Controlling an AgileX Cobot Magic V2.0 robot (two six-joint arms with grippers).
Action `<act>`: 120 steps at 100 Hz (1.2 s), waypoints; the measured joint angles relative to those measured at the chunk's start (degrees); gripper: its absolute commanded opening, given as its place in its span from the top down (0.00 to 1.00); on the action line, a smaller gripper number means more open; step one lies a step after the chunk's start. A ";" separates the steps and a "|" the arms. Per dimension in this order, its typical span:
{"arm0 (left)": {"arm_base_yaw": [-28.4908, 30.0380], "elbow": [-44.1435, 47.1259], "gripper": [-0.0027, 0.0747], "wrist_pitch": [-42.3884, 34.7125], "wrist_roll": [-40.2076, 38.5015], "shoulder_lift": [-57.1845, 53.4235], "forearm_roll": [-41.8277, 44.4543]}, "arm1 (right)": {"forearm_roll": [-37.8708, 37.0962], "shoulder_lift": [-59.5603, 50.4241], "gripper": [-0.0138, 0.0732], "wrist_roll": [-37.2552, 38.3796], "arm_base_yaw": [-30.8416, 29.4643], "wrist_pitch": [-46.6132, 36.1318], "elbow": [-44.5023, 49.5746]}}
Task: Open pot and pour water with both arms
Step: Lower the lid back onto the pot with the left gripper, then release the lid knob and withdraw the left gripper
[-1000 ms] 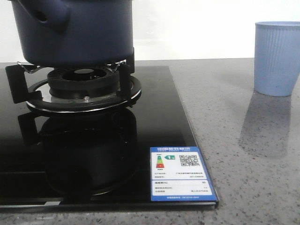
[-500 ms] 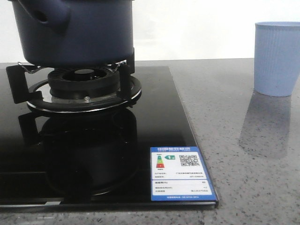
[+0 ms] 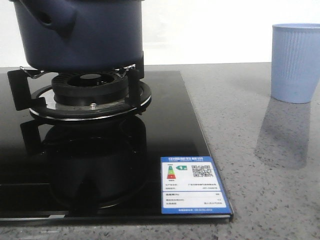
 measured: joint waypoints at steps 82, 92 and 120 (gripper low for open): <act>0.00 3.26 0.99 0.00 0.00 -4.46 -0.44 | -0.23 -0.95 0.91 0.09 0.00 0.31 3.02; 0.00 3.26 0.99 0.00 0.00 -4.46 -0.44 | -0.23 -0.95 0.91 0.09 0.00 0.31 3.02; 1.57 4.83 0.99 0.11 -2.23 -4.46 6.02 | -0.23 -0.95 0.91 0.09 0.00 0.31 3.02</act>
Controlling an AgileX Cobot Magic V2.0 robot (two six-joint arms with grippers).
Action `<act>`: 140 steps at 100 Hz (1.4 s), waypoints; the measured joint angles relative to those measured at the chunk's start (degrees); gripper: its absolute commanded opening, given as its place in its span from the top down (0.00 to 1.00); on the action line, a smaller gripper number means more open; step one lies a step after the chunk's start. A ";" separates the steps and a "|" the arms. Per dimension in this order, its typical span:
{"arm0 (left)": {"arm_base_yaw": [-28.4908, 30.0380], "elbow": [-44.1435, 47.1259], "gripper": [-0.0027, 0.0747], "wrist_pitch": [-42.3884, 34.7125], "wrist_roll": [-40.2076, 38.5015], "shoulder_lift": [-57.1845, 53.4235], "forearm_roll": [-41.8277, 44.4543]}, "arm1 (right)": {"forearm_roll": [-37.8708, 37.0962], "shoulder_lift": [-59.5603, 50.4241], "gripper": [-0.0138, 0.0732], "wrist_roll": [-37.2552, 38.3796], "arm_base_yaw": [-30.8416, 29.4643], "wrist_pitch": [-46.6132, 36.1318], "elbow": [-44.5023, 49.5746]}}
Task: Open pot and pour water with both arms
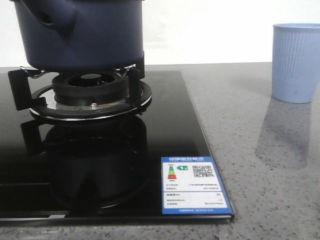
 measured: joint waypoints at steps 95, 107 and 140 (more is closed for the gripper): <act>14.19 9.27 0.99 4.61 -17.23 -6.03 13.00 | 0.00 0.00 0.91 0.00 0.00 0.00 0.00; 14.19 9.27 0.99 4.61 -17.23 -6.03 13.00 | 0.00 0.00 0.91 0.00 0.00 0.00 0.00; 14.19 9.27 0.99 4.61 -17.23 -6.03 13.00 | 0.00 0.00 0.91 0.11 0.00 0.00 0.00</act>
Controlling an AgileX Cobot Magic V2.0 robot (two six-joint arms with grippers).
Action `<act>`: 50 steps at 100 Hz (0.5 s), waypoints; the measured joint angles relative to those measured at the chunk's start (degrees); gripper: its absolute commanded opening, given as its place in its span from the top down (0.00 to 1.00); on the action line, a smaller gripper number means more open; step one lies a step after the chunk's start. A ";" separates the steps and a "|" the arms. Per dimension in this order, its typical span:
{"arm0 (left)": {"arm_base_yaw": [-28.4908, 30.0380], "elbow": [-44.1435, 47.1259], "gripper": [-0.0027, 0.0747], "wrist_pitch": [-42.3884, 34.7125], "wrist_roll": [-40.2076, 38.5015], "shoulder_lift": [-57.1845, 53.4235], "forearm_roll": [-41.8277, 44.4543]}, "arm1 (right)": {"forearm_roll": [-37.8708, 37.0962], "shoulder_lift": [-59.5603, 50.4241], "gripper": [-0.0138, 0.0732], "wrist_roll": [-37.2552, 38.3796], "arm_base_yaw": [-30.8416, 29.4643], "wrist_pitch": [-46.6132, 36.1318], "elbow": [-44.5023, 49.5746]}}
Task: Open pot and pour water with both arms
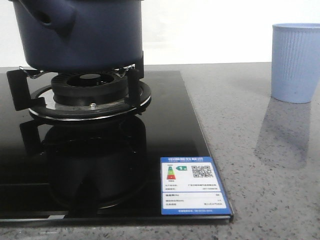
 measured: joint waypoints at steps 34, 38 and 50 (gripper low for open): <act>0.00 0.00 0.99 0.00 0.00 0.00 0.00 | 1.27 0.00 0.91 0.00 0.00 0.36 0.00; 0.00 0.00 0.99 0.00 0.00 0.00 0.00 | 4.04 0.00 0.91 -0.64 0.00 0.80 0.00; 0.00 0.00 0.99 0.00 0.00 0.00 0.00 | 15.42 0.00 0.91 -7.12 0.00 5.05 0.00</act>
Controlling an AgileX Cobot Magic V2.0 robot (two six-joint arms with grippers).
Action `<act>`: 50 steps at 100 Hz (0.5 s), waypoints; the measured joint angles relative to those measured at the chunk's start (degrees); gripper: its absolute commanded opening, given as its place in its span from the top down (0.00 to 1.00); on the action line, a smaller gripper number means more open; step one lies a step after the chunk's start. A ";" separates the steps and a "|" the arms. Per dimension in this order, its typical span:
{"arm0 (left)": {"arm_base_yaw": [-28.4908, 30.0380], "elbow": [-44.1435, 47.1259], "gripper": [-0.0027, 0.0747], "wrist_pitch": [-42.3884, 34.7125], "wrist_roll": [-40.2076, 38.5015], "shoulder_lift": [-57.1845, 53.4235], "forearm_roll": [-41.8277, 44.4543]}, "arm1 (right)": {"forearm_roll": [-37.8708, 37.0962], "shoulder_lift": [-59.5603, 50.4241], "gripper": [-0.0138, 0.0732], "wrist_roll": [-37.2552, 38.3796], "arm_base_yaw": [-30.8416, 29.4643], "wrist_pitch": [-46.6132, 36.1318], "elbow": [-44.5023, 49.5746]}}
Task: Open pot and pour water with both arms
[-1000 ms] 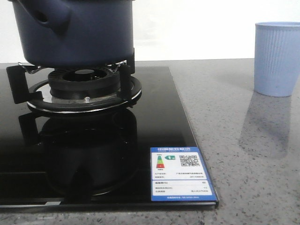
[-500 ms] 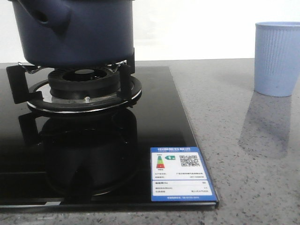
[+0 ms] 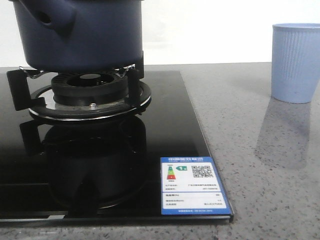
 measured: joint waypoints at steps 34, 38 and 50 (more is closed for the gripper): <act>0.00 0.00 0.99 0.00 0.00 0.00 0.00 | 31.30 -0.56 0.91 -33.32 0.98 19.29 -1.19; 0.00 0.00 0.99 0.00 0.00 0.00 0.00 | 32.48 -1.50 0.91 -35.04 0.98 21.62 -1.49; 0.00 0.00 0.99 0.00 0.00 0.00 0.00 | 34.31 -6.31 0.91 -38.47 0.98 27.74 -1.50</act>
